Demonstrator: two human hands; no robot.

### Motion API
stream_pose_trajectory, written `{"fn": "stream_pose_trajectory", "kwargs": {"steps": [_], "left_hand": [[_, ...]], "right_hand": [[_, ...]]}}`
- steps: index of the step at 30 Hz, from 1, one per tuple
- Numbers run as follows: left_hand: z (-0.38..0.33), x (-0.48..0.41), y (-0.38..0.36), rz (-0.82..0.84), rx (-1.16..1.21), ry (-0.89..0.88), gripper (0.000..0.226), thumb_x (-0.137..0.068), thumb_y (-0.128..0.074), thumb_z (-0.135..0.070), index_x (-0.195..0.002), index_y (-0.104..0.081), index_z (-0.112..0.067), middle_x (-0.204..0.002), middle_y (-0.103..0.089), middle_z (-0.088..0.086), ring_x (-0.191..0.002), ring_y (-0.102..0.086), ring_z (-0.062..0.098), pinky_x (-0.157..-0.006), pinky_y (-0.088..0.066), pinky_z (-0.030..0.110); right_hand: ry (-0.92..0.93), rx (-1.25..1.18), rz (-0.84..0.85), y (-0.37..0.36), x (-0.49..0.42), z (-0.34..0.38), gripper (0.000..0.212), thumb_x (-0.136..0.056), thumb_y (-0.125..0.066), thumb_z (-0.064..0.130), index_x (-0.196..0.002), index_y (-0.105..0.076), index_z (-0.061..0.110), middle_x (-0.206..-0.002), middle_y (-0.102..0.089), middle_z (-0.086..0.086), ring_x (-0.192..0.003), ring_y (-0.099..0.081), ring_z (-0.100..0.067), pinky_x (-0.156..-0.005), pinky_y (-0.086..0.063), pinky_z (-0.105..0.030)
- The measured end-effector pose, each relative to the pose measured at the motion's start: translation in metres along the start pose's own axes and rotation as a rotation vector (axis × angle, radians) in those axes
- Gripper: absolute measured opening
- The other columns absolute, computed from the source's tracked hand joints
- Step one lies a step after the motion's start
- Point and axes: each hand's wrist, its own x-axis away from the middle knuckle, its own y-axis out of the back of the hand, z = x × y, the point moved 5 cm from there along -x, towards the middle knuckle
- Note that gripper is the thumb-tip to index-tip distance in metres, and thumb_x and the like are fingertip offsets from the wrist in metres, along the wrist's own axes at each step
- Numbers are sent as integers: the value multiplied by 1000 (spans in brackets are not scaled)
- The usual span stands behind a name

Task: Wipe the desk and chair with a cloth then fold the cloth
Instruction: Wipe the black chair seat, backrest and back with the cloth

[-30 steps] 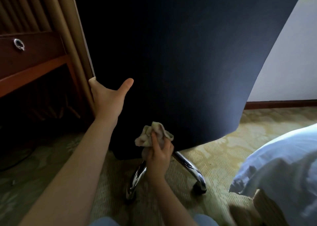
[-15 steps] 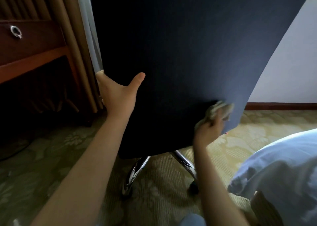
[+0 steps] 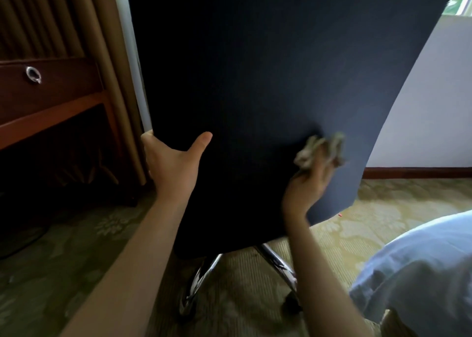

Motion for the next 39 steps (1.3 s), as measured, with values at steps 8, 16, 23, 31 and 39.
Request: {"fn": "stream_pose_trajectory", "kwargs": {"steps": [8,16,23,31,39], "left_hand": [[-7,18,-14,-38,-13,-3,81,-47,-68,-69,-109,-37,-28,-115,-53,-10,-109,-56,15,-96,-45,51],[-16,31,-15,-40,-46,-7,81,-52,-77,-60,-111,-38,-22,-115,-51,-3,-110,-56,21,-93,-48,50],[-9,15,-9,9,-27,35,84,-43,-69,-71,-105,-31,-29,-114,-53,-4,-108,-57,19,-94,-47,49],[-9,21,-14,8,-24,26,79,-43,-70,-70,-102,-31,-35,-112,-53,-7,-105,-58,18,-94,-47,51],[-24,30,-13,29,-23,5,48,-80,-63,-53,-102,-35,-20,-93,-40,-14,-96,-48,13,-100,-41,50]], "right_hand": [[-424,-38,-89,18,-83,-23,50,-92,-36,16,-140,-44,19,-140,-49,-12,-128,-47,-28,-106,-32,-26],[281,-36,397,-10,155,119,39,-89,-63,8,-127,-56,12,-144,-42,-10,-140,-30,-31,-115,-25,-45],[447,-32,202,-17,45,82,25,-96,-51,8,-121,-54,11,-134,-48,-18,-135,-33,-38,-107,-30,-61],[-383,-104,-79,3,-134,-37,19,-94,-38,18,-108,-50,22,-100,-53,2,-91,-52,-12,-78,-39,-6],[-294,-68,17,3,-63,28,57,-81,-33,23,-133,-54,12,-141,-48,-14,-133,-41,-32,-107,-35,-34]]}}
